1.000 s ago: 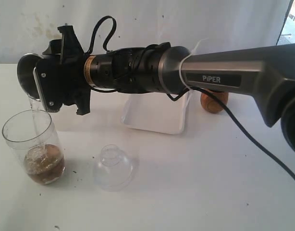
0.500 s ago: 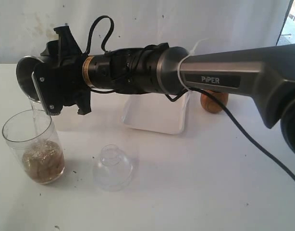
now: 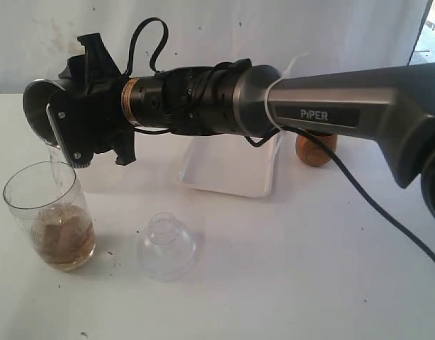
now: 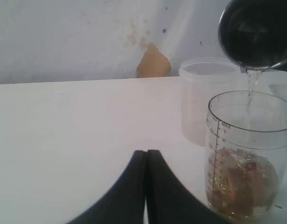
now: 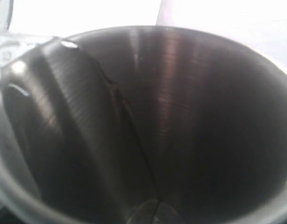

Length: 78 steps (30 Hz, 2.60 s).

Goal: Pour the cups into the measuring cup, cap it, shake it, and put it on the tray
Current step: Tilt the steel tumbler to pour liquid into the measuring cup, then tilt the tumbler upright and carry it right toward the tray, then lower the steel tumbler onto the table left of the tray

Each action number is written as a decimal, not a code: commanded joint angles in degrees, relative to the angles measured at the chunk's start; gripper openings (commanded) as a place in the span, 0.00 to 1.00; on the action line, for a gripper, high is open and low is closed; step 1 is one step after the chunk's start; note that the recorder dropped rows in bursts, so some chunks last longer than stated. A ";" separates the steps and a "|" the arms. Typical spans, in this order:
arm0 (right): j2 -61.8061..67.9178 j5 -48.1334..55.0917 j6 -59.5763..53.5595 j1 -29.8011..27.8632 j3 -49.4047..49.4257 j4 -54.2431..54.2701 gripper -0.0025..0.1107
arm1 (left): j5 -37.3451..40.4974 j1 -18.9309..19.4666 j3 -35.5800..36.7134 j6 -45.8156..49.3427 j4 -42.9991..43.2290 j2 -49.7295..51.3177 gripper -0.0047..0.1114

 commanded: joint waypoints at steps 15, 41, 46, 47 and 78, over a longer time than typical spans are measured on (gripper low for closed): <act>-1.08 -0.47 16.05 -0.01 -0.62 1.12 0.02 | -0.32 -0.08 0.00 -0.24 -0.18 -0.26 0.04; -1.08 -25.05 76.80 -13.12 2.03 3.22 0.02 | -0.32 -0.08 0.00 -0.24 -0.18 -0.26 0.04; -1.08 -28.24 71.44 -15.16 7.80 6.01 0.02 | -0.32 -0.08 0.00 -0.24 -0.18 -0.26 0.04; -1.08 -28.58 69.68 -15.26 9.04 7.04 0.02 | -0.32 -0.08 0.00 -0.24 -0.18 -0.26 0.04; 12.74 -32.94 42.27 -14.34 11.34 19.41 0.02 | -0.32 -0.08 0.00 -0.24 -0.18 -0.26 0.04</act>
